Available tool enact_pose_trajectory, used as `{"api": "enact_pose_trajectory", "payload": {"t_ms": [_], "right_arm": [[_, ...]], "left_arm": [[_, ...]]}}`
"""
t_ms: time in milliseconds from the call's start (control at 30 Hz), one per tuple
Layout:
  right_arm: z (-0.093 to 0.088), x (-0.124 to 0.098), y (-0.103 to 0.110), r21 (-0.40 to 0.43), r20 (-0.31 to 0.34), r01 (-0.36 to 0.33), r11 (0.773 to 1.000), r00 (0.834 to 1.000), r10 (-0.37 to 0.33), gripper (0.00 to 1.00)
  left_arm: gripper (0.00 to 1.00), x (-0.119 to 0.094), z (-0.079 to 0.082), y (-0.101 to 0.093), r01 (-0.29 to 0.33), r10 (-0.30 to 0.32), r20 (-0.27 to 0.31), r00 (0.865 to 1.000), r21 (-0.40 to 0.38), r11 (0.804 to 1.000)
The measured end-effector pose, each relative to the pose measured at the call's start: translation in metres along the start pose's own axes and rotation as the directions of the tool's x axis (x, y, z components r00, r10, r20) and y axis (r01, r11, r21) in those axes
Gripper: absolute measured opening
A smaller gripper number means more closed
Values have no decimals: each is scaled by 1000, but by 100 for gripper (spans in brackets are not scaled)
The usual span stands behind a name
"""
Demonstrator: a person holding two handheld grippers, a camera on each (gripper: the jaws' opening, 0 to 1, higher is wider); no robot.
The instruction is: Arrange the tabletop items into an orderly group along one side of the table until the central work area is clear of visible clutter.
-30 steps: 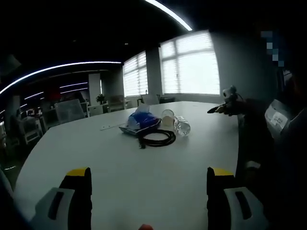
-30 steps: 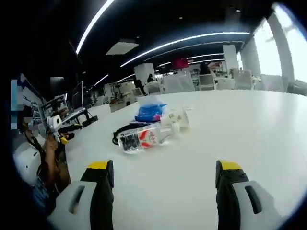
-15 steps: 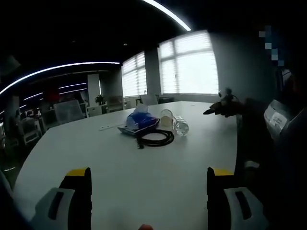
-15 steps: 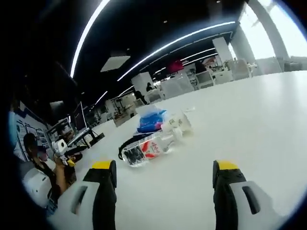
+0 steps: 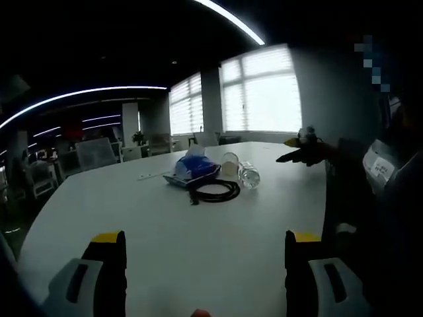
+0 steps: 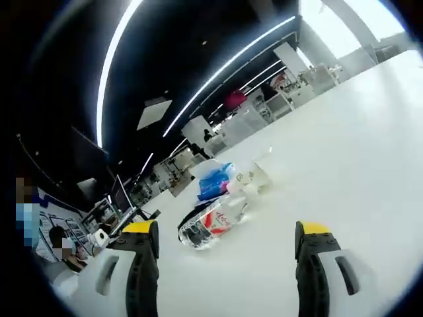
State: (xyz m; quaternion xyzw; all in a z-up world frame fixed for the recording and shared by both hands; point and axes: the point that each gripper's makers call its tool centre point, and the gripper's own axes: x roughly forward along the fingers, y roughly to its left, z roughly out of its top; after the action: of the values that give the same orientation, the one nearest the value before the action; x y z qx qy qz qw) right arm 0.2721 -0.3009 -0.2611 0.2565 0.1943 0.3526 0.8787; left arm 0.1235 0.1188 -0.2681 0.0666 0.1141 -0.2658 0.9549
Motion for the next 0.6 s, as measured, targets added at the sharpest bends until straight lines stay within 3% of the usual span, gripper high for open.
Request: {"api": "enact_pose_trajectory", "payload": {"t_ms": [267, 600], "right_arm": [[1, 2, 6, 31, 4, -15, 999, 1000, 15, 82], [-6, 6, 10, 114, -8, -34, 993, 999, 35, 81]], "left_arm": [[100, -1, 0, 0, -3, 3, -1, 1000, -7, 1000], [100, -7, 15, -3, 1, -1, 25, 1000, 19, 1000]]}}
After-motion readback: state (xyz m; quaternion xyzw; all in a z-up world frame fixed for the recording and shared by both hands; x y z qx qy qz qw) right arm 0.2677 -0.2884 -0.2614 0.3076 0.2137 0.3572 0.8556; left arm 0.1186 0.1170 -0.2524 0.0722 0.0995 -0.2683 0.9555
